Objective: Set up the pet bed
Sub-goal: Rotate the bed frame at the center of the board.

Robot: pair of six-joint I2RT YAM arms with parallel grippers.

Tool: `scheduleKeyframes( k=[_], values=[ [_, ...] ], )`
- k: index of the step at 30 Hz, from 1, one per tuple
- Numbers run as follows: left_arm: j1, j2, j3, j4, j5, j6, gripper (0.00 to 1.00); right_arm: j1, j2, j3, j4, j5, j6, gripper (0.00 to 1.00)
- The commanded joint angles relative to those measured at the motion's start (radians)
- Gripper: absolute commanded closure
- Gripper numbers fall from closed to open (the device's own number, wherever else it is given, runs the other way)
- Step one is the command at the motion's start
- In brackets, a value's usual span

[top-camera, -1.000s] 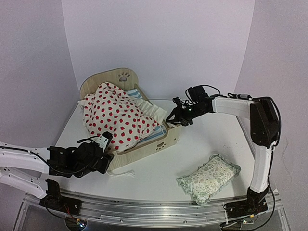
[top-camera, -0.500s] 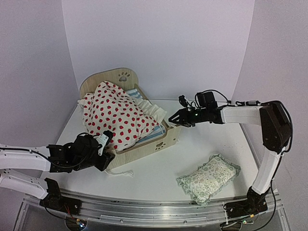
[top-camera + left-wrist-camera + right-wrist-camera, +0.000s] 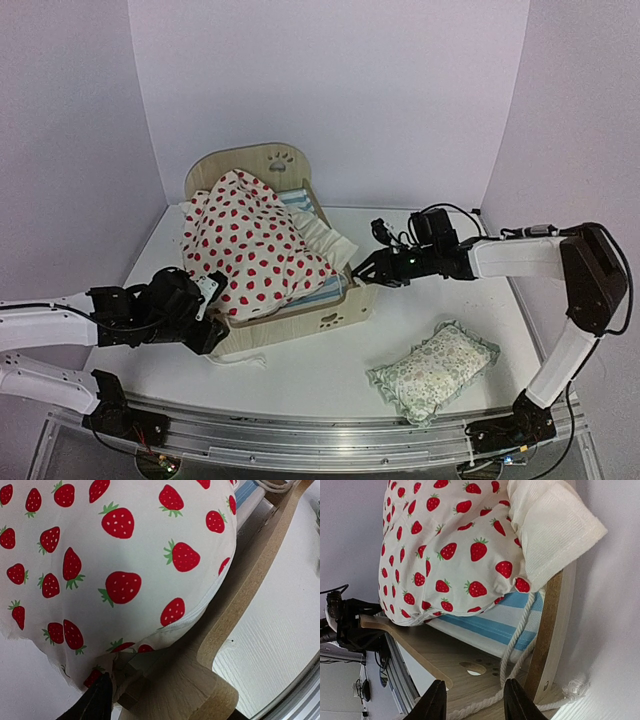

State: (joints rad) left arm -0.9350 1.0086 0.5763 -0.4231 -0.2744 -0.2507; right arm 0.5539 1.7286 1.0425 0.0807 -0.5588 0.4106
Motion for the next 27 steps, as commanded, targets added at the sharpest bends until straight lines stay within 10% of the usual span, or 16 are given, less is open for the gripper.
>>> scheduleKeyframes(
  k=[1, 18, 27],
  values=[
    [0.059, -0.025, 0.083, 0.062, -0.203, -0.184, 0.47, 0.198, -0.075, -0.098, -0.26, -0.153, 0.06, 0.6],
    [0.061, 0.081, 0.108, 0.166, -0.382, -0.116, 0.44, 0.655, -0.092, -0.104, -0.241, 0.204, 0.185, 0.62],
    [0.06, -0.065, 0.101, 0.047, -0.294, -0.198, 0.41, 0.691, -0.122, 0.038, -0.461, 0.593, 0.066, 0.54]
  ],
)
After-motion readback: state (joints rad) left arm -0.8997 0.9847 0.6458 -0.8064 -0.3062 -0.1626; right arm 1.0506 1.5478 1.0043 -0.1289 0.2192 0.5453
